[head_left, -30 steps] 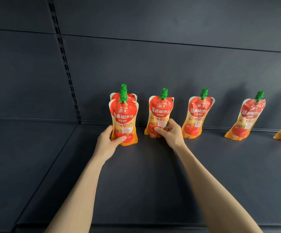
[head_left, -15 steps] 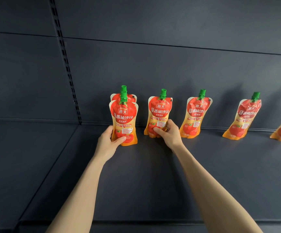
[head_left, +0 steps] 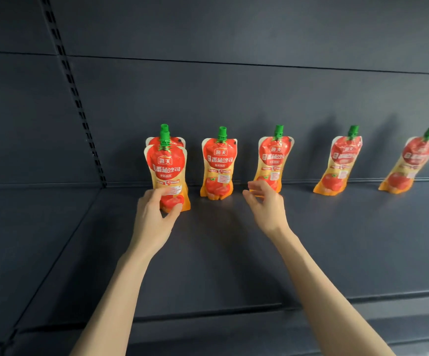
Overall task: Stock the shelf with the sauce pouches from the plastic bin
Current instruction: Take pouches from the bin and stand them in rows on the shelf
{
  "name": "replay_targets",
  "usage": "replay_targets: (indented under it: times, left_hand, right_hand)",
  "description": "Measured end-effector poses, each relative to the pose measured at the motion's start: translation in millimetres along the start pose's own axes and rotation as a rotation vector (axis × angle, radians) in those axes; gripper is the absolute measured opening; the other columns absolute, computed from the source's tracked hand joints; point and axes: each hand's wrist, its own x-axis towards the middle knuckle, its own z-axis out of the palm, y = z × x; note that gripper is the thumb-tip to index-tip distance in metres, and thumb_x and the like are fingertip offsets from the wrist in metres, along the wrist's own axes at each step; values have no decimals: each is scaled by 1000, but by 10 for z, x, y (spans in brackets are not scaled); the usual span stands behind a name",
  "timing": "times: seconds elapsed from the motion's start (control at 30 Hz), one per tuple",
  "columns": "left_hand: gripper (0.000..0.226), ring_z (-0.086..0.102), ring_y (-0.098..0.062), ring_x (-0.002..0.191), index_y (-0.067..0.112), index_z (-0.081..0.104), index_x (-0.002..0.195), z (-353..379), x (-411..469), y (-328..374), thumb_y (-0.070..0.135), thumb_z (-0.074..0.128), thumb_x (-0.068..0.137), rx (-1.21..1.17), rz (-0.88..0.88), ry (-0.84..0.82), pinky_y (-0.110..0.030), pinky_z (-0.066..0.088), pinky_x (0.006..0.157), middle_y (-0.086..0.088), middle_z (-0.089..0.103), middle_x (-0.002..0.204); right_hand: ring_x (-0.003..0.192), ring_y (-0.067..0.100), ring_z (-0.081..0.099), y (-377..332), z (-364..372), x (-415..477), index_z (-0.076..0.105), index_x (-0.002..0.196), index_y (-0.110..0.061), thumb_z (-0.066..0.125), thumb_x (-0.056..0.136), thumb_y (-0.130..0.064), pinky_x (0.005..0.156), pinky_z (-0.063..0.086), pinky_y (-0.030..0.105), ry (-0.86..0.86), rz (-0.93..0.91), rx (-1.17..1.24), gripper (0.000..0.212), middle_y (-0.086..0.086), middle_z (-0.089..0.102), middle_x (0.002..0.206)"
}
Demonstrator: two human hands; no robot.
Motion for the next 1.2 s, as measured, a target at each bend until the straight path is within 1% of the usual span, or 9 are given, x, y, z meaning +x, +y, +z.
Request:
replay_targets:
  times: [0.17, 0.27, 0.43, 0.53, 0.73, 0.83, 0.9, 1.0, 1.2]
  left_hand:
    - [33, 50, -9, 109, 17, 55, 120, 281, -215, 601, 20, 62, 88, -65, 127, -115, -25, 40, 88, 5, 57, 119]
    - [29, 53, -7, 108, 17, 58, 117, 531, -392, 922, 19, 62, 88, -116, 191, -166, -13, 36, 87, 5, 62, 114]
    - [26, 58, 0, 103, 19, 61, 114, 1141, -931, 1441, 18, 63, 87, -201, 218, -254, -9, 38, 89, 10, 66, 106]
    - [23, 57, 7, 101, 21, 61, 111, 1601, -1394, 1793, 17, 62, 88, -276, 218, -375, -3, 37, 87, 15, 65, 103]
    - [22, 57, 4, 101, 25, 60, 110, 2623, -2312, 2402, 19, 61, 89, -349, 236, -668, -4, 39, 87, 14, 65, 103]
    - [22, 59, 3, 98, 25, 61, 108, 3103, -2760, 2618, 17, 62, 88, -364, 234, -802, -3, 40, 84, 12, 66, 100]
    - [20, 60, 3, 94, 24, 62, 104, 3387, -3034, 2727, 14, 63, 87, -384, 211, -886, -5, 41, 81, 9, 68, 97]
    - [18, 61, 2, 92, 22, 63, 104, 3805, -3379, 2813, 15, 62, 88, -372, 173, -1038, -12, 45, 81, 10, 68, 97]
    - [22, 59, 5, 87, 40, 58, 94, 4674, -3811, 2937, 19, 62, 89, -305, 143, -1289, -7, 43, 75, 16, 66, 95]
  right_hand:
    - [91, 3, 62, -1, -556, -311, 64, 107, -19, 59, 92, -23, 74, 43, 8, 69, -23, 37, 16, -11, 66, 94]
    - [90, -1, 60, 92, -957, -561, 65, 104, -21, 60, 91, -21, 76, 41, 2, 122, -11, 24, 13, -18, 65, 92]
    - [91, 3, 61, 449, -1749, -1088, 65, 104, -19, 59, 92, -21, 79, 43, 9, 210, 56, -10, 14, -10, 68, 96]
    - [88, 8, 62, 742, -2269, -1489, 66, 102, -20, 60, 92, -20, 75, 42, 6, 271, 116, -27, 12, -8, 68, 94]
    - [89, 4, 63, 1430, -3243, -2371, 65, 104, -22, 58, 93, -22, 72, 44, 6, 349, 276, -108, 13, -8, 69, 96]
    - [91, 6, 64, 1740, -3675, -2810, 66, 105, -17, 57, 93, -22, 77, 48, 13, 404, 382, -137, 16, -5, 70, 99]
    - [90, 4, 63, 1895, -3906, -3080, 67, 104, -15, 58, 93, -20, 75, 45, 6, 442, 450, -159, 16, -5, 70, 100]
    - [89, 1, 61, 2134, -4170, -3407, 67, 105, -18, 57, 93, -21, 75, 44, 7, 485, 562, -181, 15, -8, 69, 98]
    - [88, -2, 60, 2685, -4620, -3778, 62, 98, -30, 58, 93, -22, 73, 44, 5, 623, 765, -188, 11, -17, 64, 93]
